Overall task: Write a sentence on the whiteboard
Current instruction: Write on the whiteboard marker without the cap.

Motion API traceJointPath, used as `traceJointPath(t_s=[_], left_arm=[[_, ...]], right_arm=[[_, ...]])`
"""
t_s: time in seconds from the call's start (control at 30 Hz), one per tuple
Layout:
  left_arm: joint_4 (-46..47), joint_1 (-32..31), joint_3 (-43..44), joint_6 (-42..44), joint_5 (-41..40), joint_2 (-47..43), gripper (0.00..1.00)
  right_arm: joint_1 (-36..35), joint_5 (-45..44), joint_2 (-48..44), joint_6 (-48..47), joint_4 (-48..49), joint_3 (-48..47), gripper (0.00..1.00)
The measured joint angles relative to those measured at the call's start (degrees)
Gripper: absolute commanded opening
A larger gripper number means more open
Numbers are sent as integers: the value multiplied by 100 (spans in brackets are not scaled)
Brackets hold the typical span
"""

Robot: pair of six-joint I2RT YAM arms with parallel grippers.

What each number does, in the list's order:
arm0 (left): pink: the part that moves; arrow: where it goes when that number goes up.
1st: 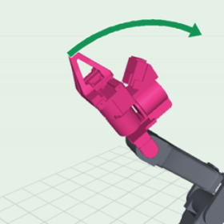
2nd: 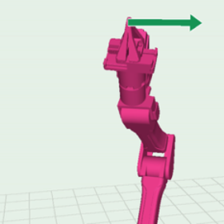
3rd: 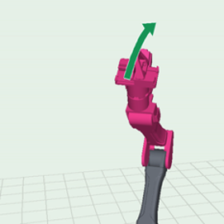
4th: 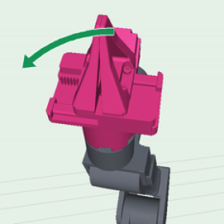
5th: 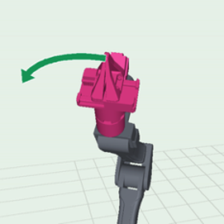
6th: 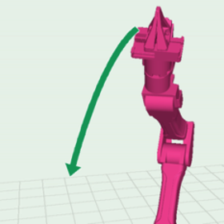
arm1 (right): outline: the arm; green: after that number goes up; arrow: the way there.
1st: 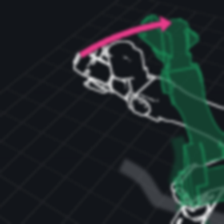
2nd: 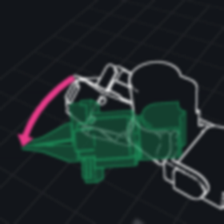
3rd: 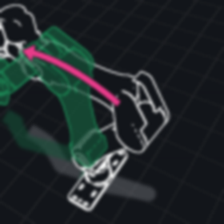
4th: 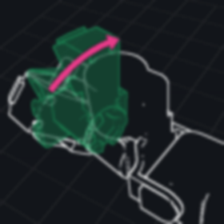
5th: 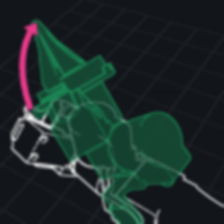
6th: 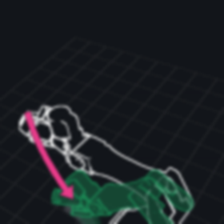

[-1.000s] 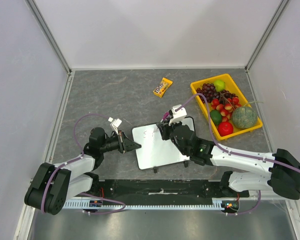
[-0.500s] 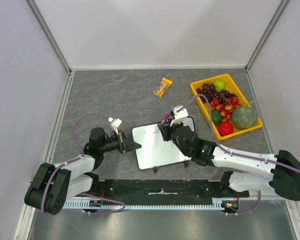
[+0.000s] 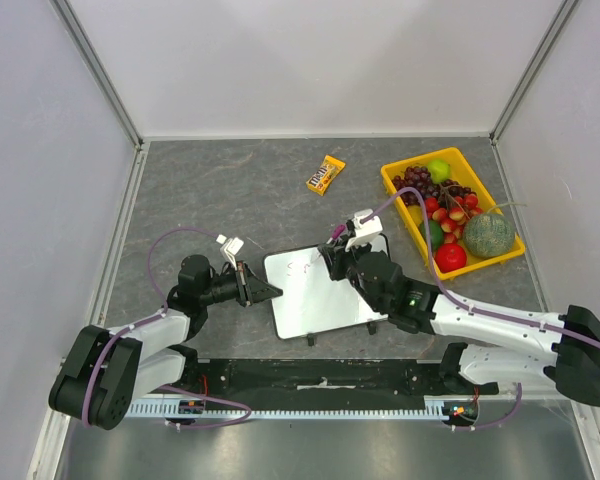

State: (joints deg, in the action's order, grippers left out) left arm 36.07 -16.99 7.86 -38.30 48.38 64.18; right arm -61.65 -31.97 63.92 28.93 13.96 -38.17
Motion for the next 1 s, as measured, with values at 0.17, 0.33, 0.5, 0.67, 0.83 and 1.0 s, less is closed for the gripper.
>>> traceJointPath(t_s=[0.17, 0.33, 0.5, 0.67, 0.83, 1.0], left_arm=[[0, 0, 0, 2, 0, 0, 2], [-7, 0, 0, 0, -9, 0, 2], [-11, 0, 0, 0, -9, 0, 2], [-7, 0, 0, 0, -7, 0, 2], [-2, 0, 0, 0, 0, 0, 2], [-4, 0, 0, 2, -2, 0, 2]], right_arm=[[0, -4, 160, 2, 0, 0, 0], [4, -4, 284, 28, 17, 0, 0], [11, -7, 295, 90, 35, 0, 0], [15, -33, 232, 131, 46, 59, 0], [44, -142, 72, 127, 15, 131, 0], [74, -144, 114, 133, 39, 131, 0]])
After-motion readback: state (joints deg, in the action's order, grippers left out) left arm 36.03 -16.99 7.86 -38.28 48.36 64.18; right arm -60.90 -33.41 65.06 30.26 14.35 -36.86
